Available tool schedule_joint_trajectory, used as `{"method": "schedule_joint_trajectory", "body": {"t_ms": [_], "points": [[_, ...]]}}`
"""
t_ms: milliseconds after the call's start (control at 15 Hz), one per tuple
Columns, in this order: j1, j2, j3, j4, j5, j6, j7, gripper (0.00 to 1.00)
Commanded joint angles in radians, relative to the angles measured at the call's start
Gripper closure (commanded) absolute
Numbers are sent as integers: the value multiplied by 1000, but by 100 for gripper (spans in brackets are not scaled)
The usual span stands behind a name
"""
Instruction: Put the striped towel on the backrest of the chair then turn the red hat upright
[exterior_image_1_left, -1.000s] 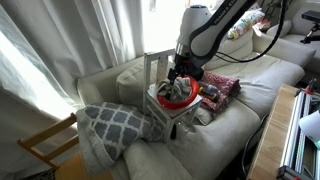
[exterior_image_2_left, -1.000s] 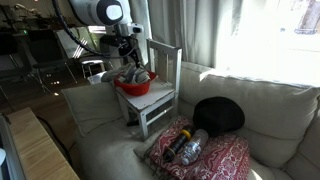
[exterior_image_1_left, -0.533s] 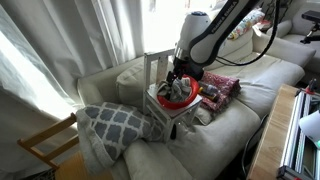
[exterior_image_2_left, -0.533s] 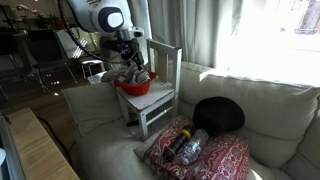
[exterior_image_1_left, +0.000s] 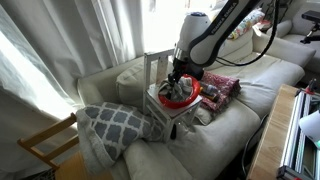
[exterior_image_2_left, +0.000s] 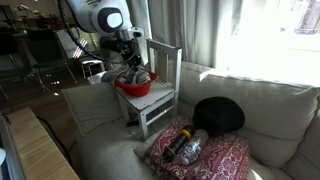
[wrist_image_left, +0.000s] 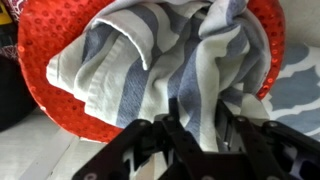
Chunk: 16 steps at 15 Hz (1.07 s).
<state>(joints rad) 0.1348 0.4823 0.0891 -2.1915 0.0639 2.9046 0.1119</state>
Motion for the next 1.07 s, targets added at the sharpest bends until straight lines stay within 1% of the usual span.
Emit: {"method": "schedule_joint_trajectory", "body": {"t_ms": [0,67,133,333,600,733,1000], "points": [[7,3,0,3,-6,4,-5,92],[5,-2,6,2,-3,2,-8,98],[6,-11,10,0,-3,-4,-10,100],[5,-50,27,-11,-7,-16,-26,100],[10,-121,44,-23,-18,-62,-62,99],[16,-162,41,-26,-31,-100,-74,99],[26,-241,6,-29,-89,-174,-49,99]]}}
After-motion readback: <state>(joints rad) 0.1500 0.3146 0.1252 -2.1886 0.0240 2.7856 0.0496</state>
